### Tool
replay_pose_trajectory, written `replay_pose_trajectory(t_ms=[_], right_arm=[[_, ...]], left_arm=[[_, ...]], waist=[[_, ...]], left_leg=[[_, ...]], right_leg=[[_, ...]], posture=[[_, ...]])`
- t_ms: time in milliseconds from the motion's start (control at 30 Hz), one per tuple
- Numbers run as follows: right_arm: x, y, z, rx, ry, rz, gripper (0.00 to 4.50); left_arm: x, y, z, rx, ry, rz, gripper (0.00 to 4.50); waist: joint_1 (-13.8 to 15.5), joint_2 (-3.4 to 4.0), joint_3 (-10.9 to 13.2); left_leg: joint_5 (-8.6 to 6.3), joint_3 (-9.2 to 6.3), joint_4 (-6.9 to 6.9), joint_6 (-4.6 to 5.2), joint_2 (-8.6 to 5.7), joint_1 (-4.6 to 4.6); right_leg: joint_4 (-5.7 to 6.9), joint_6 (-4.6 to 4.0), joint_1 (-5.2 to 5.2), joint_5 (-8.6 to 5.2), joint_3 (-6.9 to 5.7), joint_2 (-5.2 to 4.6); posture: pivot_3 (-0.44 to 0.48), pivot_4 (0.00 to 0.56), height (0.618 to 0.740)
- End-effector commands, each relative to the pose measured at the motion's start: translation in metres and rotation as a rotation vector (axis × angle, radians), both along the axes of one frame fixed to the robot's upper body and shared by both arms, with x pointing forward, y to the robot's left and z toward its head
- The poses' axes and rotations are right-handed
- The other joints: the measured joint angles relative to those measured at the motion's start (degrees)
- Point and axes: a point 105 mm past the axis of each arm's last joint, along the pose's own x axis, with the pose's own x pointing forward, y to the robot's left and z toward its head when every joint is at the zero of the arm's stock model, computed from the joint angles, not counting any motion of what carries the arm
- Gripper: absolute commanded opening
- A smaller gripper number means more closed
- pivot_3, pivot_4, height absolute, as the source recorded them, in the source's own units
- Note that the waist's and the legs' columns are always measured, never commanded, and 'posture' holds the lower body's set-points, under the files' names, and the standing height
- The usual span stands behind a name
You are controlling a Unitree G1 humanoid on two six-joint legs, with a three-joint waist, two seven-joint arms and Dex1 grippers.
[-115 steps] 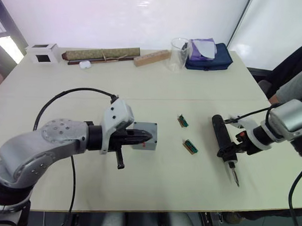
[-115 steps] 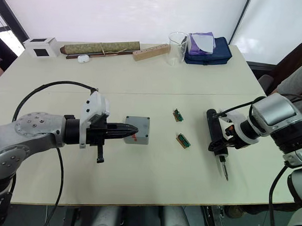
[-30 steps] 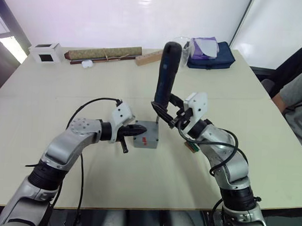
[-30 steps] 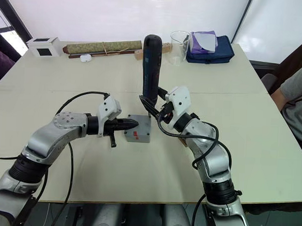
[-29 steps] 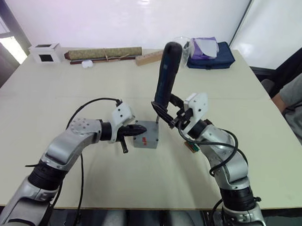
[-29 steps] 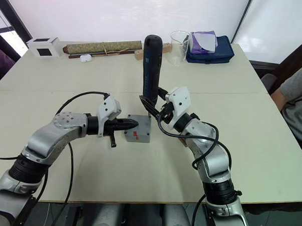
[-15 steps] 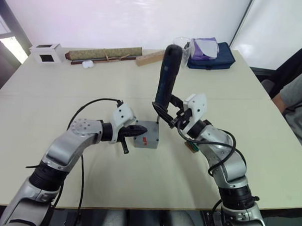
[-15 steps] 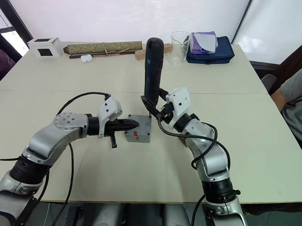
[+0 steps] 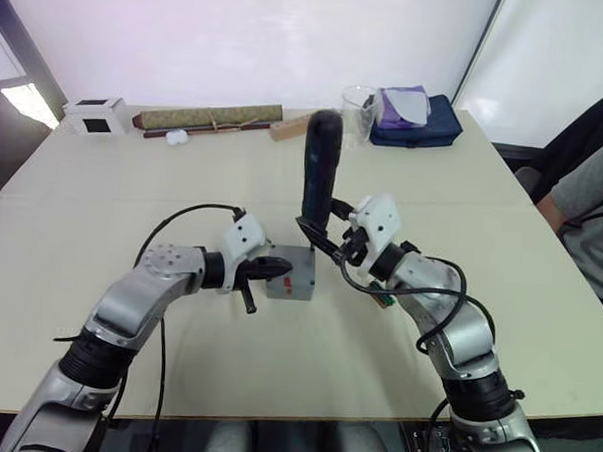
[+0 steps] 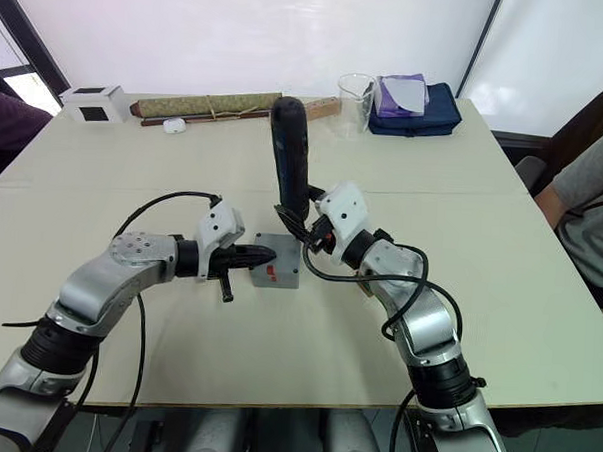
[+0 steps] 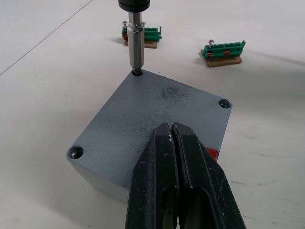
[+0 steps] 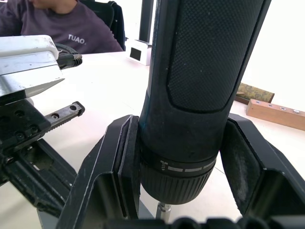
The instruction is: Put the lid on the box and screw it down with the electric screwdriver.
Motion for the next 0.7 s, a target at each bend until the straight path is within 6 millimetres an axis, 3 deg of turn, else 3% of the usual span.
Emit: replay_pose_trajectory(t_ms=[33, 700], right_arm=[[0.007, -0.0044, -0.0452, -0.066, 0.181, -0.043, 2.11], [0.0061, -0.0068, -0.0487, -0.051, 0.183, -0.052, 2.11]], left_arm=[[-0.0024, -0.0017, -0.006, 0.017, 0.016, -0.009, 0.0], [-0.0023, -0.0022, -0.0094, 0.019, 0.02, -0.004, 0.0]], waist=[[0.0, -0.01, 0.0], [0.0, -0.05, -0.7]], left_leg=[[0.0, 0.0, 0.0, 0.0, 0.0, 0.0], [-0.01, -0.02, -0.07, 0.02, 0.0, 0.02]], right_leg=[[0.0, 0.0, 0.0, 0.0, 0.0, 0.0], [-0.07, 0.0, 0.02, -0.05, 0.0, -0.01]], posture=[[0.0, 0.15, 0.74], [0.0, 0.15, 0.74]])
